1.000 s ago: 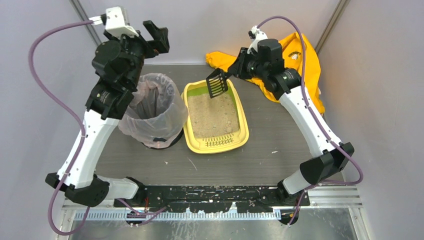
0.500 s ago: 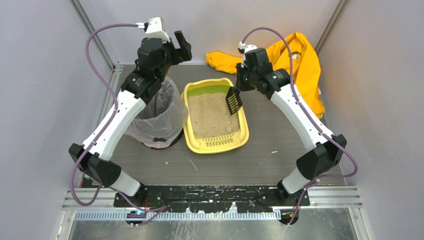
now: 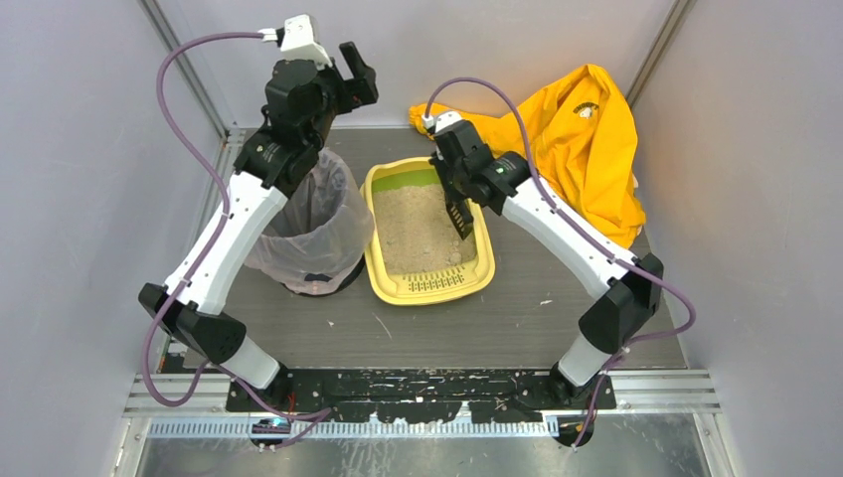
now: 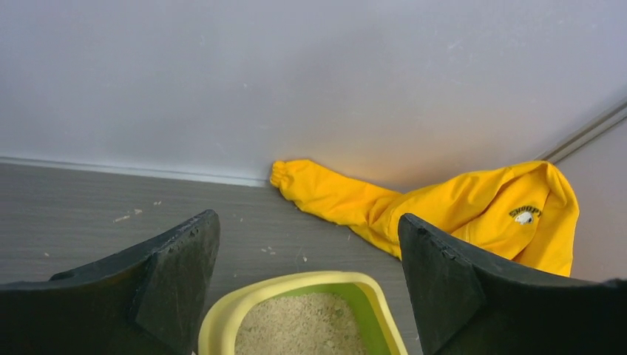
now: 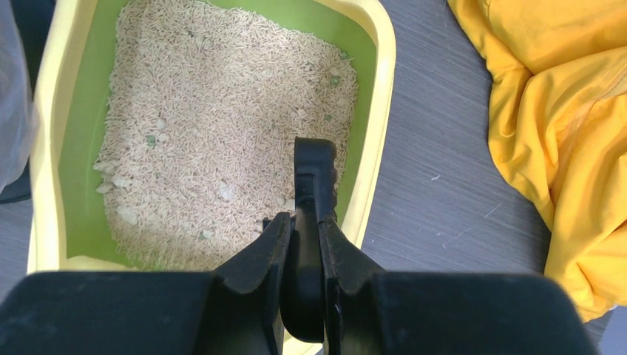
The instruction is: Clean the litter box
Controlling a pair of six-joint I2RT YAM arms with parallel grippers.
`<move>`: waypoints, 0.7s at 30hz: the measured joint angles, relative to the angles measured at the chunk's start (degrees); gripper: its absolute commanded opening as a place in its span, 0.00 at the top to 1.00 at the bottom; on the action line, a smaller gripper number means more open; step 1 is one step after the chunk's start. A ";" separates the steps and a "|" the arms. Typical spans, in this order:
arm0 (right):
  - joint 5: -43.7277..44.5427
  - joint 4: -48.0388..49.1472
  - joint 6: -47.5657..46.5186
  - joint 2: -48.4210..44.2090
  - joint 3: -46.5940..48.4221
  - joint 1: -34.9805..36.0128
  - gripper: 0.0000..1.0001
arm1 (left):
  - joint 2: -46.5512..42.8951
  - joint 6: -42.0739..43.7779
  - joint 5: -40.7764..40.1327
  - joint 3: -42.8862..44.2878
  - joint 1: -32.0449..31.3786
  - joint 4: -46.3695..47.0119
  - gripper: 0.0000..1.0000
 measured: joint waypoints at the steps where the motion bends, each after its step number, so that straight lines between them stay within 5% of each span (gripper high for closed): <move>1: 0.72 0.02 -0.20 0.96 0.66 0.35 0.99 | 0.63 0.46 -0.33 1.60 0.00 -0.13 0.11; 7: 5.05 0.24 -0.98 8.17 4.48 2.29 0.99 | 1.25 9.94 -3.10 2.84 0.59 1.70 0.04; 11: 7.82 0.04 -0.87 12.39 6.10 4.04 0.99 | -0.20 17.97 -3.48 -3.76 4.09 7.91 0.03; 17: 10.51 -0.17 -1.07 13.70 6.10 6.62 0.99 | -3.30 19.50 -2.36 -14.08 12.72 16.79 0.04; 21: 10.97 -0.57 -0.09 13.68 5.75 7.04 0.99 | -5.05 19.69 -2.12 -15.82 13.11 19.89 0.05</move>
